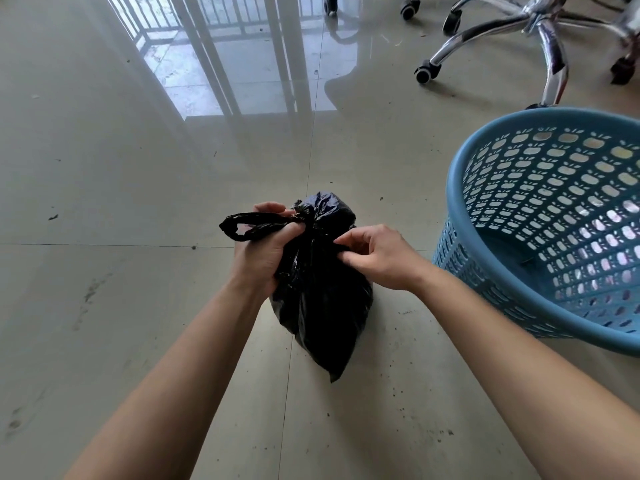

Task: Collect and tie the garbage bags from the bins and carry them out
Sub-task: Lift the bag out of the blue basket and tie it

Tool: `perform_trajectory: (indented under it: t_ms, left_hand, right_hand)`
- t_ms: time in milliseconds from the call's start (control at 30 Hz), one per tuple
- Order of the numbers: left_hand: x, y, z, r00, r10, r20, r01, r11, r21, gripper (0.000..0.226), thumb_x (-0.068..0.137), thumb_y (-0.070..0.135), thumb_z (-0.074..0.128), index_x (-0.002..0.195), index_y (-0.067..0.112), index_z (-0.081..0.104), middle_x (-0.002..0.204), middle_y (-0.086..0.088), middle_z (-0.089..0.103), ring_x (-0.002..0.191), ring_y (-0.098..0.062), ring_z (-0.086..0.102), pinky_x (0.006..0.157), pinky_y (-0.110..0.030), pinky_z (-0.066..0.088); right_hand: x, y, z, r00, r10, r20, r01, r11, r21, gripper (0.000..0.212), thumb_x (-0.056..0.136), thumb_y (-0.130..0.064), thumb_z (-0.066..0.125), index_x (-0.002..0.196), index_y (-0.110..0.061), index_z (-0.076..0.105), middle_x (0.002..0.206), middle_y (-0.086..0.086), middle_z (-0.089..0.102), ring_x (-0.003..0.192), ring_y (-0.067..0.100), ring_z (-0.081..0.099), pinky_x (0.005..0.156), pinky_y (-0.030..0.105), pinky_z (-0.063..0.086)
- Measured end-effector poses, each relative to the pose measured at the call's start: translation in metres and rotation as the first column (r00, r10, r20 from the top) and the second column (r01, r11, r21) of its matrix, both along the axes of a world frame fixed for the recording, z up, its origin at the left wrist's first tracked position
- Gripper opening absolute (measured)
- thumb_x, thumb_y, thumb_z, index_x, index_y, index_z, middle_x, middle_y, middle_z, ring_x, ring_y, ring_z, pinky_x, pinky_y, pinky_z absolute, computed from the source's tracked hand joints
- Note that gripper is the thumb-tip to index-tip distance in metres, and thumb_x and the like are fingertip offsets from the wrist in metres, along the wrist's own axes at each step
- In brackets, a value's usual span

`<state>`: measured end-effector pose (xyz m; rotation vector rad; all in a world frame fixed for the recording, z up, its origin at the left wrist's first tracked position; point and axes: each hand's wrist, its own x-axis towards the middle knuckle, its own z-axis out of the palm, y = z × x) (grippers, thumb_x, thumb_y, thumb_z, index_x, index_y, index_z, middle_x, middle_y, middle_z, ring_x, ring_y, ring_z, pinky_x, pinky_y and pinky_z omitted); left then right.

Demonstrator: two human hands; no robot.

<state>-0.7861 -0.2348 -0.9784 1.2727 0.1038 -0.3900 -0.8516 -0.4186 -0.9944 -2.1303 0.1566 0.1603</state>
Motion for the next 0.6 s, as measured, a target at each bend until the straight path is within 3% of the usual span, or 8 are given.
perform_trajectory:
  t_ms: [67,200,333,467,533,567,600]
  left_hand:
    - [0.0,0.002,-0.001,1.0,-0.009,-0.019,0.009,1.0,-0.017,0.037,0.079,-0.009,0.071,0.093,0.021,0.054,0.096,-0.006,0.067,0.09,-0.025,0.068,0.084,-0.037,0.057]
    - [0.0,0.006,0.001,0.997,-0.074,-0.006,0.074,0.996,-0.056,0.037,0.084,-0.014,0.064,0.087,0.02,0.049,0.095,-0.008,0.067,0.086,-0.019,0.07,0.078,-0.028,0.057]
    - [0.002,0.007,0.005,0.989,-0.125,0.081,0.124,0.992,0.026,0.036,0.081,-0.014,0.068,0.083,0.017,0.05,0.095,-0.013,0.068,0.088,-0.023,0.069,0.079,-0.03,0.057]
    - [0.002,0.008,0.008,0.984,-0.129,0.123,0.117,0.988,0.099,0.035,0.077,-0.014,0.072,0.081,0.016,0.054,0.088,-0.011,0.071,0.083,-0.022,0.07,0.078,-0.031,0.057]
    - [0.002,0.009,0.01,0.988,-0.116,0.102,0.105,0.989,0.104,0.033,0.077,-0.011,0.074,0.08,0.017,0.056,0.082,-0.006,0.07,0.078,-0.018,0.069,0.074,-0.027,0.056]
    - [0.003,0.011,0.01,0.99,-0.114,0.084,0.106,0.989,0.098,0.03,0.076,-0.008,0.075,0.079,0.016,0.057,0.079,-0.005,0.068,0.077,-0.017,0.068,0.073,-0.025,0.056]
    - [0.004,0.015,0.008,0.992,-0.109,0.057,0.104,0.991,0.087,0.027,0.075,-0.004,0.076,0.076,0.017,0.059,0.078,-0.005,0.067,0.076,-0.017,0.067,0.073,-0.024,0.054]
  right_hand:
    - [-0.001,-0.004,0.002,0.999,-0.017,-0.031,0.018,1.0,0.021,0.027,0.087,-0.022,0.067,0.113,-0.028,0.071,0.09,-0.016,0.07,0.087,0.002,0.067,0.092,0.028,0.054]
    - [0.006,-0.006,0.009,0.977,-0.185,0.104,0.17,0.975,0.14,0.026,0.092,-0.033,0.062,0.118,-0.034,0.065,0.093,-0.008,0.06,0.083,0.007,0.06,0.082,0.026,0.052]
    - [0.017,-0.002,0.019,0.986,-0.026,0.163,0.015,0.997,0.071,0.038,0.095,-0.043,0.057,0.133,-0.042,0.054,0.101,-0.004,0.05,0.089,0.004,0.054,0.092,0.024,0.047]
    - [0.019,0.004,0.026,0.971,0.028,0.238,-0.027,1.0,-0.008,0.021,0.096,-0.04,0.058,0.112,-0.032,0.068,0.101,-0.003,0.048,0.09,0.004,0.052,0.086,0.017,0.041]
    - [0.019,0.003,0.026,0.933,0.047,0.357,0.031,0.977,-0.211,0.02,0.097,-0.037,0.057,0.106,-0.024,0.069,0.1,-0.003,0.049,0.091,0.012,0.052,0.085,0.026,0.041]
    - [0.017,0.0,0.023,0.899,0.121,0.421,0.078,0.902,-0.425,0.02,0.097,-0.035,0.056,0.105,-0.02,0.068,0.099,-0.001,0.051,0.092,0.017,0.052,0.082,0.032,0.04]
    - [0.014,-0.006,0.018,0.861,0.219,0.459,0.142,0.763,-0.63,0.019,0.097,-0.032,0.057,0.102,-0.017,0.066,0.098,0.003,0.053,0.09,0.022,0.052,0.078,0.037,0.038]
